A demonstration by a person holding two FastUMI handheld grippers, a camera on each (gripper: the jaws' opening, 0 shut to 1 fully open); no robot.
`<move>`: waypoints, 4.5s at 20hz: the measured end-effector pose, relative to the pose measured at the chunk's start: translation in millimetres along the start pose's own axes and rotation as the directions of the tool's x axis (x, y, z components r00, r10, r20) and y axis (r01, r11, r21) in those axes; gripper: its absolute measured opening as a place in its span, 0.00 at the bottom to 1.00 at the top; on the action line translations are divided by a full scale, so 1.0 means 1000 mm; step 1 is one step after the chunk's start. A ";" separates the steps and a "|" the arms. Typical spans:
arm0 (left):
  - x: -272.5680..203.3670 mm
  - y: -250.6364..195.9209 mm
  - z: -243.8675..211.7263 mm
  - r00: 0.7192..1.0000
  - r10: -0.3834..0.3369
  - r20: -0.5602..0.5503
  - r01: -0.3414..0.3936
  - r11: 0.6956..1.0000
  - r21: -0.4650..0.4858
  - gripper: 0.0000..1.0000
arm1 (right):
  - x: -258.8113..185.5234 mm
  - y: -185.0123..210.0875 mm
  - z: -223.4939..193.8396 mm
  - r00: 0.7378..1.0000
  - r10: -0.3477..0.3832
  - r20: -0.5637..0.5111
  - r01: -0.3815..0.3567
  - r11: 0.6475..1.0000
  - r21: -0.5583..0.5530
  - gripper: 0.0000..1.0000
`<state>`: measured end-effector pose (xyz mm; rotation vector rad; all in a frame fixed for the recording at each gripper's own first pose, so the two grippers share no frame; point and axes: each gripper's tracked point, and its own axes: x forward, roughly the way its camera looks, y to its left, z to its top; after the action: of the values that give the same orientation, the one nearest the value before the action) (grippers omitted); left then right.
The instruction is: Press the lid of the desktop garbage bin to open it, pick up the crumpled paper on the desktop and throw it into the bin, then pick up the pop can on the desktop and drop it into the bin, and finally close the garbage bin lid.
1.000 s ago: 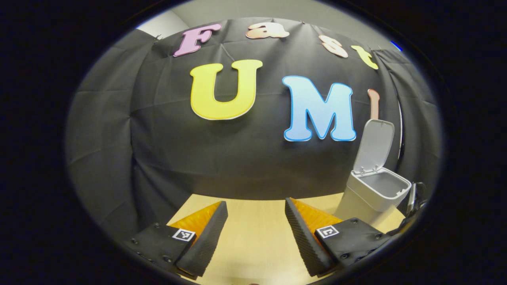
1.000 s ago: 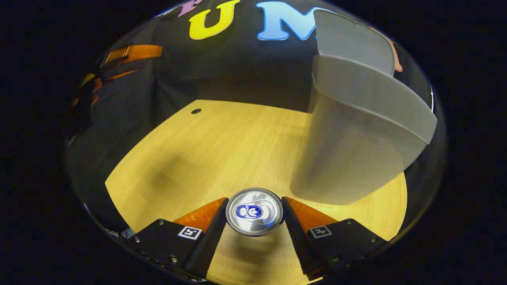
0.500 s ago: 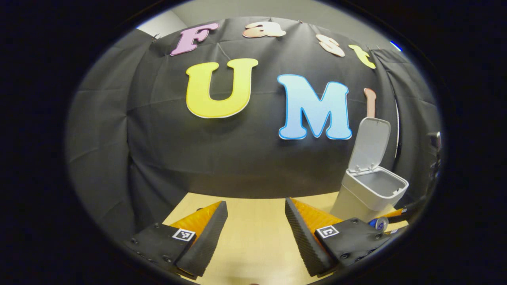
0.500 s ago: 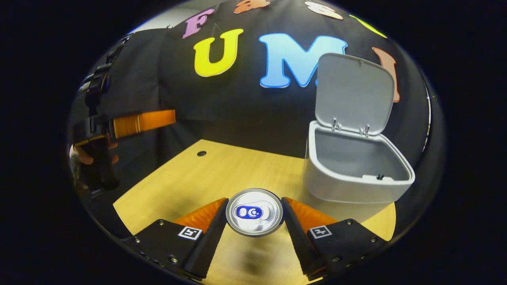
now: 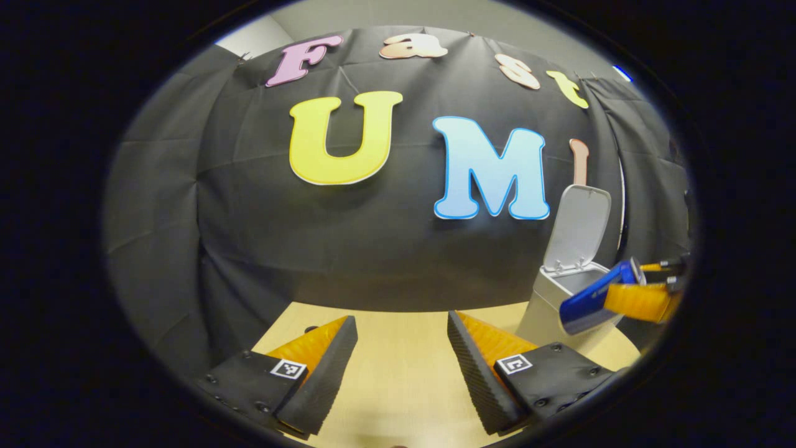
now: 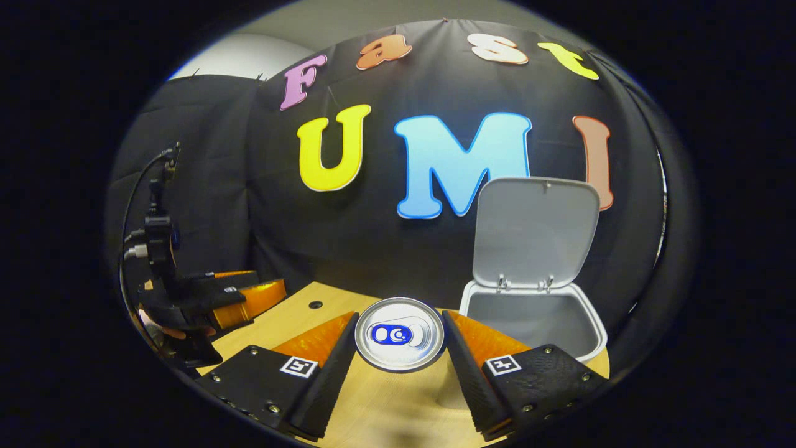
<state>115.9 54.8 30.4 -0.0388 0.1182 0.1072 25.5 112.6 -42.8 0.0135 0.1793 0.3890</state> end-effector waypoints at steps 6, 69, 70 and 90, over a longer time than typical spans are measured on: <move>0.000 0.005 -0.002 1.000 0.008 -0.005 -0.008 1.000 -0.007 0.95 | 0.004 -0.043 0.035 0.992 -0.093 0.085 0.093 0.996 -0.004 0.83; -0.004 0.023 -0.024 0.997 0.050 -0.065 -0.051 0.999 -0.015 0.99 | 0.069 -0.180 0.177 0.912 -0.328 0.245 0.327 0.944 0.047 0.97; -0.004 0.024 -0.025 0.996 0.055 -0.066 -0.056 0.998 -0.017 0.99 | 0.073 -0.184 0.173 0.913 -0.336 0.233 0.334 0.941 0.046 0.97; -0.005 -0.001 -0.034 0.997 0.011 -0.082 -0.010 1.000 0.008 0.99 | 0.049 -0.178 0.112 0.942 -0.308 0.130 0.303 0.951 0.061 0.97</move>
<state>107.4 51.5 -2.3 -0.0354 0.2009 0.1155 156.6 -30.9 51.1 0.0516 0.0498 0.0727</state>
